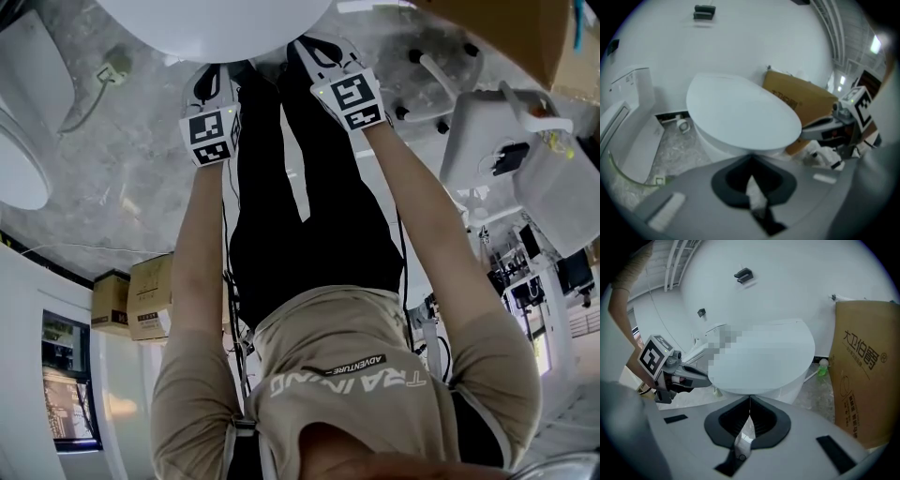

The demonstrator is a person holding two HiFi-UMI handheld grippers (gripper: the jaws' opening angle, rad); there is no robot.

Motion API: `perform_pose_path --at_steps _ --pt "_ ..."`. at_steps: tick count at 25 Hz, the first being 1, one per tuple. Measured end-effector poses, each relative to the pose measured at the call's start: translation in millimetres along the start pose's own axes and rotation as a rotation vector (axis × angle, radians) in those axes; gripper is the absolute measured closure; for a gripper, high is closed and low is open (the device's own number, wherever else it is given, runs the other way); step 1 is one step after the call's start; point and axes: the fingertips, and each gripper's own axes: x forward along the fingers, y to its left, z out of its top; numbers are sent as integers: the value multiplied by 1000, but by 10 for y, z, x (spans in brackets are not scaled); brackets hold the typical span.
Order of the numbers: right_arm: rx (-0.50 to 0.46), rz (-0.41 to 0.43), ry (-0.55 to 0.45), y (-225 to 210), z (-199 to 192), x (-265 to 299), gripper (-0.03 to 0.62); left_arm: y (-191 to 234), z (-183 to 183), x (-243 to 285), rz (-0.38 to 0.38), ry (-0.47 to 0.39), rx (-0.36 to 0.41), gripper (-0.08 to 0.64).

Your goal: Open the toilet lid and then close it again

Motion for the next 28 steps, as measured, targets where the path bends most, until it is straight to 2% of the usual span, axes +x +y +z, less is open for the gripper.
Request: perform_pose_path --at_steps 6,14,21,23,25,28 --pt "-3 11 20 26 -9 -20 578 -3 48 -79 17 5 2 555" --pt "-52 50 20 55 77 -103 578 -28 117 -164 12 21 37 555" --pt "-41 76 15 107 140 -197 580 -60 157 -270 15 42 3 555" --pt "-40 108 -60 151 317 -265 580 -72 156 -267 13 51 -2 555" --pt "-31 133 -176 187 731 -299 578 -48 172 -225 9 60 -10 555" --pt "-11 97 -295 229 1368 -350 580 -30 123 -233 12 88 -9 555"
